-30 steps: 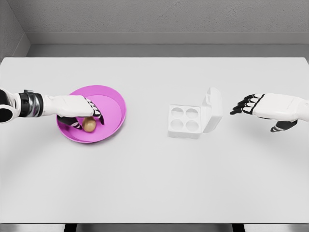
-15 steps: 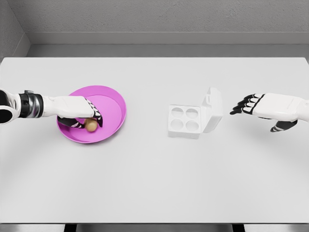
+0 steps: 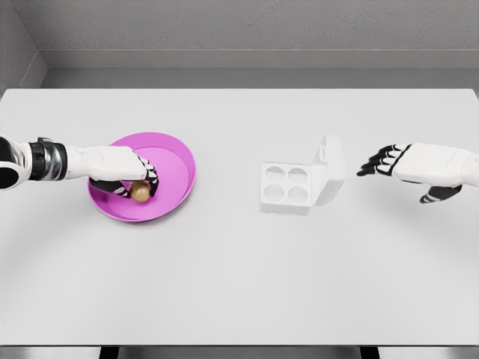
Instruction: Pack egg into the box and close the box lid
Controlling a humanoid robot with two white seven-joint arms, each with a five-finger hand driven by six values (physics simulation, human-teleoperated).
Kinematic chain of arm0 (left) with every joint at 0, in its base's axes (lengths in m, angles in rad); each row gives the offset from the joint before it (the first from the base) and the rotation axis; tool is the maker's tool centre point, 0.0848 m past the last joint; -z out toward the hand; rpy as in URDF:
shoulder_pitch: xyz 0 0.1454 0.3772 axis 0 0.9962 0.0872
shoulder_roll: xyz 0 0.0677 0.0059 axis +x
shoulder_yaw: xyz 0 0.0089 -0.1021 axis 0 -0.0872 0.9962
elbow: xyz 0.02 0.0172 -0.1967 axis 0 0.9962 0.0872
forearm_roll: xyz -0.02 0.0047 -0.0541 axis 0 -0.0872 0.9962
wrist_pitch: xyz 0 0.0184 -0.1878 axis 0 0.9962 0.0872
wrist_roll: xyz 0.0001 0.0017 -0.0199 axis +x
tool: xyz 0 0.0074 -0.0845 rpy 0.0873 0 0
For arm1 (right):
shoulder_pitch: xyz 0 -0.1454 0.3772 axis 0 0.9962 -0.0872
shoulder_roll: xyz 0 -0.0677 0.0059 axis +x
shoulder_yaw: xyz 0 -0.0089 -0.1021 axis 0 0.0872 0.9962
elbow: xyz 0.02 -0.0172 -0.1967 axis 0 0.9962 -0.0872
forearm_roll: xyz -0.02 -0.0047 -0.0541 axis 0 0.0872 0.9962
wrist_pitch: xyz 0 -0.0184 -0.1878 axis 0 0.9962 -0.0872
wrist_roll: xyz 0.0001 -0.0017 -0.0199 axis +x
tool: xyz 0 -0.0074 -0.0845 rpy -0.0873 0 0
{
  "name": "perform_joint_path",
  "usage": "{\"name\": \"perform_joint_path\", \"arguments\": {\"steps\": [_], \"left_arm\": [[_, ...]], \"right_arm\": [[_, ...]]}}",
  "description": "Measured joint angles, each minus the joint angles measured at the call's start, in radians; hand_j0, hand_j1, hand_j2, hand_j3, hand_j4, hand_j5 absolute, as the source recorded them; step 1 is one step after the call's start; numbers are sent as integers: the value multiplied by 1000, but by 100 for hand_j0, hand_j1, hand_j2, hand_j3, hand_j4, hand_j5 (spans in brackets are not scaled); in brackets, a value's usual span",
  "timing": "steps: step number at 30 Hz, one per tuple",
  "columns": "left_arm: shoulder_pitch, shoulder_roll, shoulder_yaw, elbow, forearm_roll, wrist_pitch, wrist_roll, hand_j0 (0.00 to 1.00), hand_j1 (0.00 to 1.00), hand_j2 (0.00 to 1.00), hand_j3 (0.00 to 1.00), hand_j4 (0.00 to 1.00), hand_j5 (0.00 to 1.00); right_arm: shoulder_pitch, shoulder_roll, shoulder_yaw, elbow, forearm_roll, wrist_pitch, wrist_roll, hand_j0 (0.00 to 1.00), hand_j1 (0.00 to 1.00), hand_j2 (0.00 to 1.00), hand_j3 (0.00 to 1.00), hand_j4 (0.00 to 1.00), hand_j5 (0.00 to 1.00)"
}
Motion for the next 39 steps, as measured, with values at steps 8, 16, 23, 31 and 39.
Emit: {"name": "perform_joint_path", "arguments": {"steps": [8, 16, 23, 31, 39], "left_arm": [[-35, -12, 0, -28, 35, 0, 0, 29, 29, 29, 29, 29, 29], [-78, -81, 1, -48, 71, -1, 0, 29, 29, 29, 29, 29, 29], [-123, -165, 2, -49, 84, -1, 0, 29, 29, 29, 29, 29, 29], [-156, -314, -2, -41, 97, -2, -1, 29, 29, 29, 29, 29, 29], [-203, -519, -53, 153, 39, -2, -1, 29, 29, 29, 29, 29, 29]], "right_arm": [[0, 0, 0, -9, -1, 0, 0, 100, 100, 100, 100, 100, 100], [2, 0, 1, -33, -1, 0, 0, 100, 100, 100, 100, 100, 100], [2, -1, 1, -40, -1, 0, 0, 100, 100, 100, 100, 100, 100], [0, -2, 1, -43, -2, 0, 0, 100, 100, 100, 100, 100, 100], [2, -2, 1, -44, -2, 0, 0, 100, 100, 100, 100, 100, 100]]}}
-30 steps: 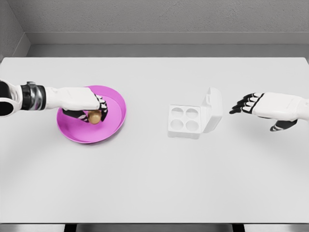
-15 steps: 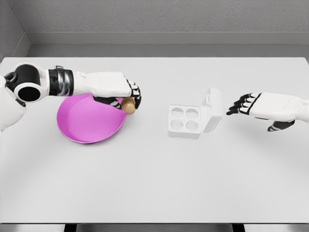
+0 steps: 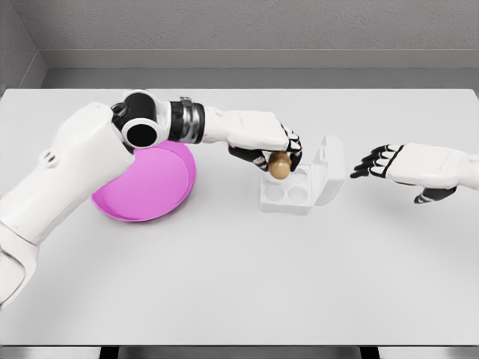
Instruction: Pack egg into the box and close the box lid
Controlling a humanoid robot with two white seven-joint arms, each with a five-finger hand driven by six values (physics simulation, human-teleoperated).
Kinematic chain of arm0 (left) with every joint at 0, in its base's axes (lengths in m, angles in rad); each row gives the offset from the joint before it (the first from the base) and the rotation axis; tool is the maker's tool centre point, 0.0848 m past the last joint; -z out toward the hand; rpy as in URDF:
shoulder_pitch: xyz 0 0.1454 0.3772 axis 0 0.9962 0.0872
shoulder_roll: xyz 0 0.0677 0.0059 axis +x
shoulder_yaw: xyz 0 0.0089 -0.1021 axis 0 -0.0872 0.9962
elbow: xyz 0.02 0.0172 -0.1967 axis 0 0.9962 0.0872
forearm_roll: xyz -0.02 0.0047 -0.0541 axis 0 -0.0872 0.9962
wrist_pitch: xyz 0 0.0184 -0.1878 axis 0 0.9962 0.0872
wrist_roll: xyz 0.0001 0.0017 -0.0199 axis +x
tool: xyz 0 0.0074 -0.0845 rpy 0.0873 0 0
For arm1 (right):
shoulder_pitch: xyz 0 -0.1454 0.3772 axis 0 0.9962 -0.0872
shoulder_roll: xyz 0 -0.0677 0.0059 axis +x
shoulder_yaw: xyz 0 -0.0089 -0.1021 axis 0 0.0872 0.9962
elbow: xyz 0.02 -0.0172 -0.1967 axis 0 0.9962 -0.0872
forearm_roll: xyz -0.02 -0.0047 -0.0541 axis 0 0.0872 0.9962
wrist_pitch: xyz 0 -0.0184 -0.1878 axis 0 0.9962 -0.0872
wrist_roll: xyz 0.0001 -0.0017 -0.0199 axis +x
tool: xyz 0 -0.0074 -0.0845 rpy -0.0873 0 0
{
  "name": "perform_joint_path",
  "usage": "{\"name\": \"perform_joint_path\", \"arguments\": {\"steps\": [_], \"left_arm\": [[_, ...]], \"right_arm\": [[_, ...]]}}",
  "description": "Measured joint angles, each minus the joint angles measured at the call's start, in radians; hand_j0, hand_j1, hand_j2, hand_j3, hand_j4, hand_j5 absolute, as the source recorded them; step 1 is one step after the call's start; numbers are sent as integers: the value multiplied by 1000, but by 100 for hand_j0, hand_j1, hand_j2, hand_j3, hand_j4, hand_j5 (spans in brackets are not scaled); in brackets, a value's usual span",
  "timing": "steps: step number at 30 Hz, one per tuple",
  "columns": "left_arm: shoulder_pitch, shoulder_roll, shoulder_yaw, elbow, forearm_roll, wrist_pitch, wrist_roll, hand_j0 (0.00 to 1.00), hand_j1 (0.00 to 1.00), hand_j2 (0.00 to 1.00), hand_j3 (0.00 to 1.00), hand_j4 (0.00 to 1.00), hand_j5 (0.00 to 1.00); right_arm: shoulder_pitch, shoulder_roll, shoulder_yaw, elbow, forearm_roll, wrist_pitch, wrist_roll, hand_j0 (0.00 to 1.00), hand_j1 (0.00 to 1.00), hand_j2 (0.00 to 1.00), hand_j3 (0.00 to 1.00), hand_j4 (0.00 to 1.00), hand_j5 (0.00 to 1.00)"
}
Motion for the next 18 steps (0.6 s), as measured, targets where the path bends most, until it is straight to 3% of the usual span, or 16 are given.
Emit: {"name": "perform_joint_path", "arguments": {"steps": [5, 18], "left_arm": [[8, -30, -18, 43, -34, 1, 0, 29, 29, 29, 29, 29, 29], [9, -26, -35, 53, -40, 2, 1, 39, 39, 39, 39, 39, 39]], "right_arm": [[-2, 0, 0, 0, 0, 0, 0, 100, 100, 100, 100, 100, 100], [-2, 0, 0, 0, 0, 0, 0, 100, 100, 100, 100, 100, 100]]}}
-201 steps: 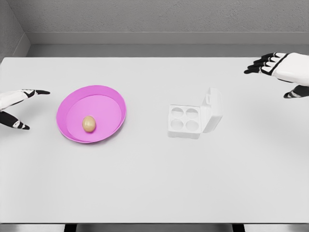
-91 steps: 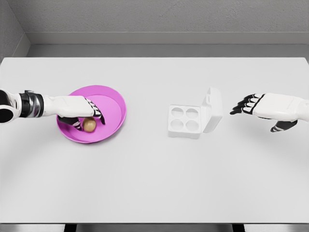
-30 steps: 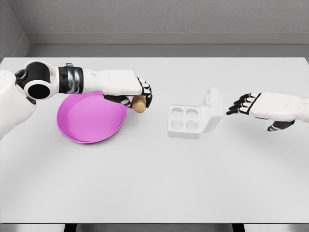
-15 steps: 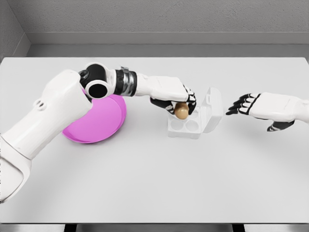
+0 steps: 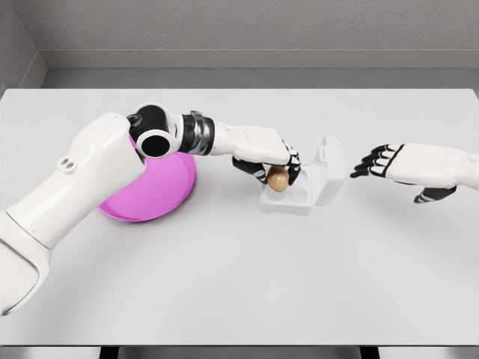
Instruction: Pack egg into the box and close the box lid
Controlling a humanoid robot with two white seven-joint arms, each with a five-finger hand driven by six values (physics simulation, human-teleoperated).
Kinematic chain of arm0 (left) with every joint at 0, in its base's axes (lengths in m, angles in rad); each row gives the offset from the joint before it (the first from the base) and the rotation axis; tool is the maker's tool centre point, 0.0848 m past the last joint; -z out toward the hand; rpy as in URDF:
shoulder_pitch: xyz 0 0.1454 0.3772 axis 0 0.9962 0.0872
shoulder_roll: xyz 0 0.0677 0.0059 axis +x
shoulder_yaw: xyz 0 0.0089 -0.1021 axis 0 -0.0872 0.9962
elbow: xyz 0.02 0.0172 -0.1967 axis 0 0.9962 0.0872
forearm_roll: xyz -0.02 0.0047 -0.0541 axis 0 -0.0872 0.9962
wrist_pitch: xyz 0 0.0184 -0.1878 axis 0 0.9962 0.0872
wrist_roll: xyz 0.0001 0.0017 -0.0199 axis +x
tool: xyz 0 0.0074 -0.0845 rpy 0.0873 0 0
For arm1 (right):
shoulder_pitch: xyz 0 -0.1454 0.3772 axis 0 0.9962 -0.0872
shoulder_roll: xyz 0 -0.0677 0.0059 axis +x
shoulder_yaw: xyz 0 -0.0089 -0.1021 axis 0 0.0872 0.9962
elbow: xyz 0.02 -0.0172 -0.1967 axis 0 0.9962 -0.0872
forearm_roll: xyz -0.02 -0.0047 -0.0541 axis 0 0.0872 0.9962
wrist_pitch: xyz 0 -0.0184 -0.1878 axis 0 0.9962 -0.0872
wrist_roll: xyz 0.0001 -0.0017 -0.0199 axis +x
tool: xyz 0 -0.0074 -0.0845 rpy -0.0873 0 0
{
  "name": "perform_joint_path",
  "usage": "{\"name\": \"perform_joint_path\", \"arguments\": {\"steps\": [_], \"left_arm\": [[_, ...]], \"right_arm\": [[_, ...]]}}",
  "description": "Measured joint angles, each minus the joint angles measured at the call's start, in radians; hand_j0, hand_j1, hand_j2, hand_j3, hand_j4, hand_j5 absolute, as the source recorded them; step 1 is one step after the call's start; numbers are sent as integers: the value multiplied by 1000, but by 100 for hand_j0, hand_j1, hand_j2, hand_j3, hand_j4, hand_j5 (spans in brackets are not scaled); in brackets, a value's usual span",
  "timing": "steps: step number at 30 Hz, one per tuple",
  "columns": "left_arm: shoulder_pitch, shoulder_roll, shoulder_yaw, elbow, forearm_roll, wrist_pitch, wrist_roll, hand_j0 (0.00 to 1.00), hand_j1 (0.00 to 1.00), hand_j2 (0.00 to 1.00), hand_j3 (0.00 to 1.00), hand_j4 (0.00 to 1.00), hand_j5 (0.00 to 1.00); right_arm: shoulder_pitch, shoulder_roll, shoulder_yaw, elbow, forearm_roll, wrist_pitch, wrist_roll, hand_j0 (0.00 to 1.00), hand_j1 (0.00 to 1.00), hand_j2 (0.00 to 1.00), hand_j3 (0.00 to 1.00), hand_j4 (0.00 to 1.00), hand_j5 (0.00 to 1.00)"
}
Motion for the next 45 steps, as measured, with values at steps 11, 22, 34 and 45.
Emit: {"name": "perform_joint_path", "arguments": {"steps": [11, 22, 34, 45], "left_arm": [[0, -2, 0, 8, 2, 0, -1, 68, 68, 68, 68, 68, 68], [0, 0, 0, 27, 3, 0, -1, 83, 83, 83, 83, 83, 83], [-15, 348, 21, -96, 293, 0, -1, 100, 100, 100, 100, 100, 100], [-14, 413, 24, -90, 332, 0, -1, 100, 100, 100, 100, 100, 100]], "right_arm": [[-6, -3, -1, 0, 1, 0, 0, 100, 100, 100, 100, 100, 100], [-8, -3, -1, 0, 0, 0, 0, 100, 100, 100, 100, 100, 100], [-8, -2, 3, -40, 0, 0, 0, 100, 100, 100, 100, 100, 100], [-15, 1, 6, -102, 0, 0, 0, 100, 100, 100, 100, 100, 100]]}}
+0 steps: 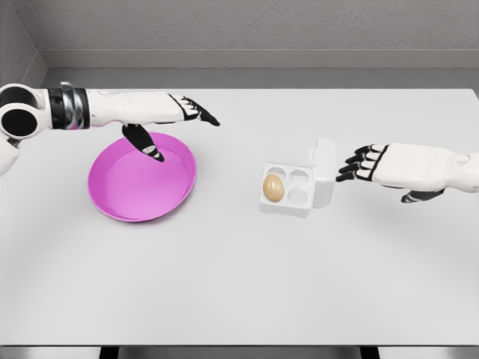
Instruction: Pack egg into the box and close the box lid
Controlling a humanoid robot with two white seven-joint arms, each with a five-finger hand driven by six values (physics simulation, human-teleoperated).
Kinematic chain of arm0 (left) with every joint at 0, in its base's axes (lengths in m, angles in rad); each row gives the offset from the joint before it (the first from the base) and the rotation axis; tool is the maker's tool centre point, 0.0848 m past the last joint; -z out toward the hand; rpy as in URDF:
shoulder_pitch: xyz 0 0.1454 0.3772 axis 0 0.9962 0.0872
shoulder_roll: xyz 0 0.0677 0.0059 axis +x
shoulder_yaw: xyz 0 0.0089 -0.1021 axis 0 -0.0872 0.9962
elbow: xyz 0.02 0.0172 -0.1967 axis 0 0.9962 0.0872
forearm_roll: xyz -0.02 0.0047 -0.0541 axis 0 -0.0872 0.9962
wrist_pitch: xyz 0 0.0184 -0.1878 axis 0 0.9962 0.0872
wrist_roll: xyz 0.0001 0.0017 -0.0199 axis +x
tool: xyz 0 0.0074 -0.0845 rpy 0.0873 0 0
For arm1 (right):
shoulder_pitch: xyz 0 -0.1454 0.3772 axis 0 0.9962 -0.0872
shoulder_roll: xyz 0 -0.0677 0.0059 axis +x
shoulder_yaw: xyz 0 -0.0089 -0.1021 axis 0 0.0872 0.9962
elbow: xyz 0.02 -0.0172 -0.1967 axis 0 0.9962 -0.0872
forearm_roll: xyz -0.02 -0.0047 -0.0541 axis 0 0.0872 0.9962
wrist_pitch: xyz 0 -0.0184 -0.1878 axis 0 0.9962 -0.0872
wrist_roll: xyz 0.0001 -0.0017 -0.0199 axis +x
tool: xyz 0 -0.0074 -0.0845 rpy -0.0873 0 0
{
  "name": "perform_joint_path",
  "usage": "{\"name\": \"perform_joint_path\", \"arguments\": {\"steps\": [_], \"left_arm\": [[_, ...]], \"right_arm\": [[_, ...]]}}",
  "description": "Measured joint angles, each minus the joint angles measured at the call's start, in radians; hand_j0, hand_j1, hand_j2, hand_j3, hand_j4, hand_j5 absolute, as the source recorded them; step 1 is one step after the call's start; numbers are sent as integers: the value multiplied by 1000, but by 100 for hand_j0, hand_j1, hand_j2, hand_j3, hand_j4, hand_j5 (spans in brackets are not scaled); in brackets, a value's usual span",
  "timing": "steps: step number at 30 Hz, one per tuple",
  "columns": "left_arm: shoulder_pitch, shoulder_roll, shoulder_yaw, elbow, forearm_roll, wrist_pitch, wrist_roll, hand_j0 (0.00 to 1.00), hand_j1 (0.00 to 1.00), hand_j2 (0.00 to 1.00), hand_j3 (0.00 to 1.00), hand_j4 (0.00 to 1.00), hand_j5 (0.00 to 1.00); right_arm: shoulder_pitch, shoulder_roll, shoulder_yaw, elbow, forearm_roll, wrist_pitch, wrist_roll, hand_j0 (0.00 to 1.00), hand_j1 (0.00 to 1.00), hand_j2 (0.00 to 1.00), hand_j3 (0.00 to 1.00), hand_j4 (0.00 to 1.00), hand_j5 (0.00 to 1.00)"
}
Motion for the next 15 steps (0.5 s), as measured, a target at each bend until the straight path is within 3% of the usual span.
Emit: {"name": "perform_joint_path", "arguments": {"steps": [7, 15], "left_arm": [[2, 1, -1, 1, 1, 0, 0, 100, 100, 100, 100, 100, 100], [12, 0, -1, 1, 1, 0, 0, 100, 100, 100, 100, 100, 100]], "right_arm": [[-11, 36, 1, -16, -1, 0, 0, 100, 100, 100, 100, 100, 100], [-12, 128, 9, -19, -1, 0, 0, 100, 100, 100, 100, 100, 100]]}}
